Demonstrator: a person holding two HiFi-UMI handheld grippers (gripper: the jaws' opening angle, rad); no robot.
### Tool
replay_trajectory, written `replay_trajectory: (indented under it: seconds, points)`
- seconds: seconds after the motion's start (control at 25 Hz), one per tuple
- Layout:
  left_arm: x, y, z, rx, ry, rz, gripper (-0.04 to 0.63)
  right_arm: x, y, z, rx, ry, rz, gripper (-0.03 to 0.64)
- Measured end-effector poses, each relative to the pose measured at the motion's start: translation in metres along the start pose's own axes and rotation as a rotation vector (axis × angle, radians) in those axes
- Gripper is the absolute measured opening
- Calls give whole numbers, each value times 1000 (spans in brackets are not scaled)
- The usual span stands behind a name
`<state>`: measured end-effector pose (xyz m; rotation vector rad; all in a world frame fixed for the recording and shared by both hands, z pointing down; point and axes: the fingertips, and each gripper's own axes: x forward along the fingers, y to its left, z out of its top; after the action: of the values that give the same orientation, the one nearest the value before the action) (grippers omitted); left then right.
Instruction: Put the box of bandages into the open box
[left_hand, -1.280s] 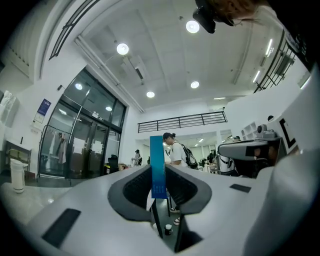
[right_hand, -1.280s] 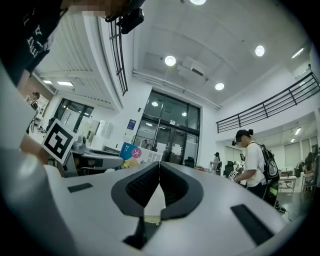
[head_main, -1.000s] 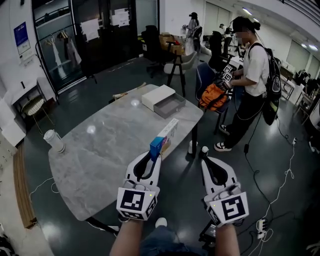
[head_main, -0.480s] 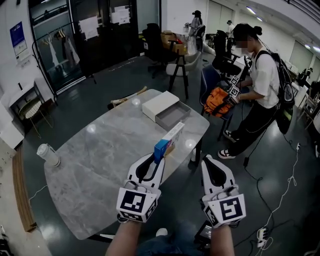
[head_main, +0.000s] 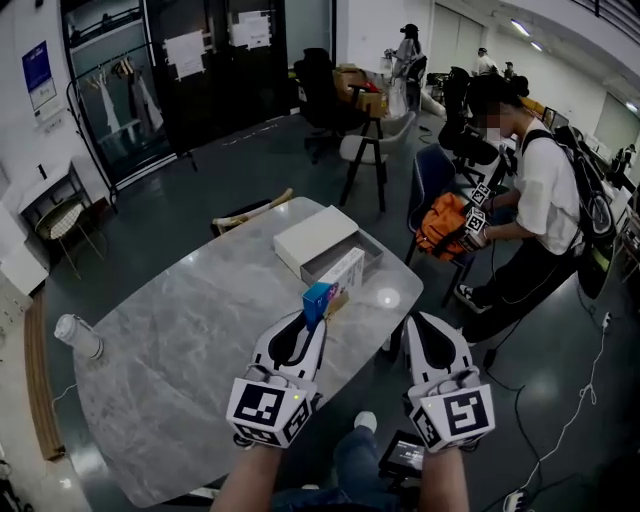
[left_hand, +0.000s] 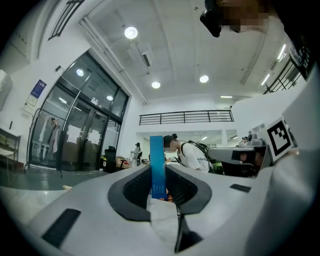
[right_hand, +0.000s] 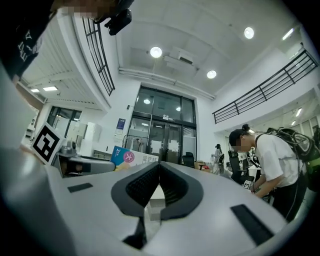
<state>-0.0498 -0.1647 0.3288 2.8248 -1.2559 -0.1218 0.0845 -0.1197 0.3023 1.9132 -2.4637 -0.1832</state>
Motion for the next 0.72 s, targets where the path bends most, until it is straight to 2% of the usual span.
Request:
replay_trajectory:
  seconds: [0.32,0.72]
  points:
    - [100,24,-16,-20,10,47,91,92,-68,-18,-24,8,79,26]
    - [188,50,-49,-131,105,159,91,157,-142,-43,3,43,154,26]
